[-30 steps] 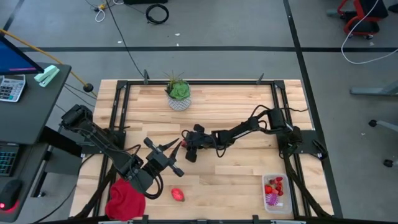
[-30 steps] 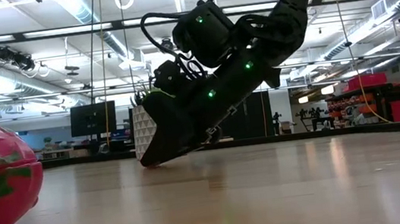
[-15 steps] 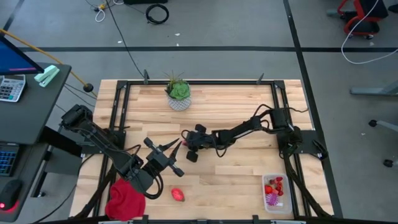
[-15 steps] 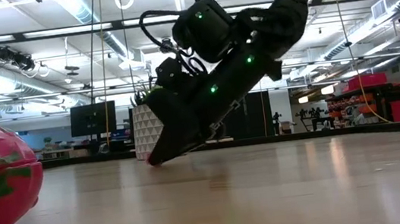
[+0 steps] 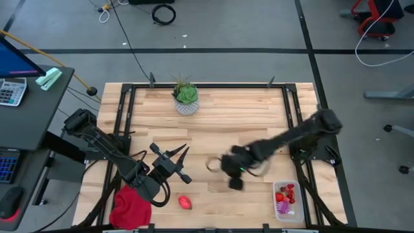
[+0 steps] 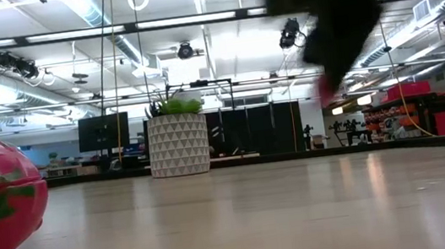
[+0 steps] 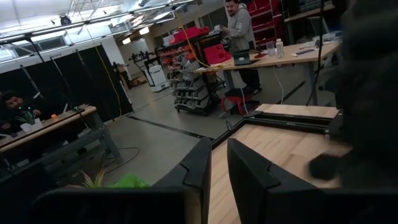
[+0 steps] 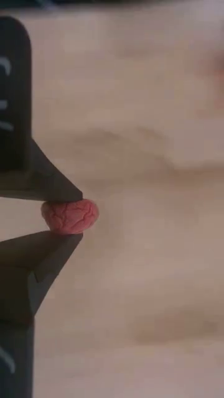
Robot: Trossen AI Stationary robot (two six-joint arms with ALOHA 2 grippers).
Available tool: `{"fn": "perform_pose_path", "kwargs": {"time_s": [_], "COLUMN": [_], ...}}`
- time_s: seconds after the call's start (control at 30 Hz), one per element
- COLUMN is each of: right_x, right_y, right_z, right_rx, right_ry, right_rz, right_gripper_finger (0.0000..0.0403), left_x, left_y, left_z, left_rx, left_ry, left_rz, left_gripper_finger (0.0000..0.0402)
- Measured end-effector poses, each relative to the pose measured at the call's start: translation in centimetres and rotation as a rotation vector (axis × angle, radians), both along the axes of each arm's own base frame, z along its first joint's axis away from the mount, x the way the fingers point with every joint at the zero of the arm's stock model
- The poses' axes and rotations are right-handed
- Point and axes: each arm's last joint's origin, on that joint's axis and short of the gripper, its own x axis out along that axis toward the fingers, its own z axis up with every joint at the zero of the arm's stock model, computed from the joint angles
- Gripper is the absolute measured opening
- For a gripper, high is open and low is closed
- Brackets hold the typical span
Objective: Pick and placing Produce into tupperware
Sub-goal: Put the pink peach into the transparent container, then put the pink dragon fruit into the transparent container
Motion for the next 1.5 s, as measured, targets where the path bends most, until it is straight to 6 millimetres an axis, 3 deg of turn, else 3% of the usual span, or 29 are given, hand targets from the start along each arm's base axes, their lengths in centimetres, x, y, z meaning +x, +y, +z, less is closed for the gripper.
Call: {"fn": "perform_pose_path", "kwargs": {"time_s": [0.17, 0.3, 0.5, 0.63, 0.73, 0.9, 1.17, 1.33, 1.5], "right_x": [-6.3, -11.5, -18.4, -21.7, -22.9, -23.0, -21.4, -18.8, -14.4], "right_y": [5.7, 9.7, 14.0, 14.9, 15.2, 15.6, 14.9, 14.2, 14.4], "right_z": [3.7, 5.2, 4.7, 3.8, 3.1, 2.6, 2.6, 2.9, 3.8], "right_rx": [0.047, 0.043, 0.064, 0.006, -0.057, -0.080, -0.114, -0.201, -0.215], "right_ry": [0.074, 0.051, 0.128, 0.193, 0.208, 0.208, 0.183, -0.098, -0.417], "right_rz": [-0.002, -0.114, -0.269, -0.392, -0.423, -0.366, -0.321, -0.290, -0.200], "right_gripper_finger": [0.0083, 0.0083, 0.0094, 0.0100, 0.0106, 0.0126, 0.0175, 0.0191, 0.0191], "left_x": [0.0, 0.0, 0.0, 0.0, 0.0, 0.0, 0.0, 0.0, 0.0], "left_y": [0.0, 0.0, 0.0, 0.0, 0.0, 0.0, 0.0, 0.0, 0.0], "left_z": [0.0, 0.0, -0.1, -0.1, -0.1, -0.1, -0.2, -0.2, -0.2], "left_rx": [-0.003, -0.015, -0.028, -0.038, -0.041, -0.054, -0.044, -0.044, -0.044], "left_ry": [-0.003, -0.018, -0.033, -0.046, -0.049, -0.064, -0.052, -0.052, -0.053], "left_rz": [0.000, 0.000, 0.000, 0.000, 0.001, 0.000, 0.001, 0.001, 0.001], "left_gripper_finger": [0.0057, 0.0062, 0.0059, 0.0055, 0.0058, 0.0063, 0.0055, 0.0059, 0.0063]}}
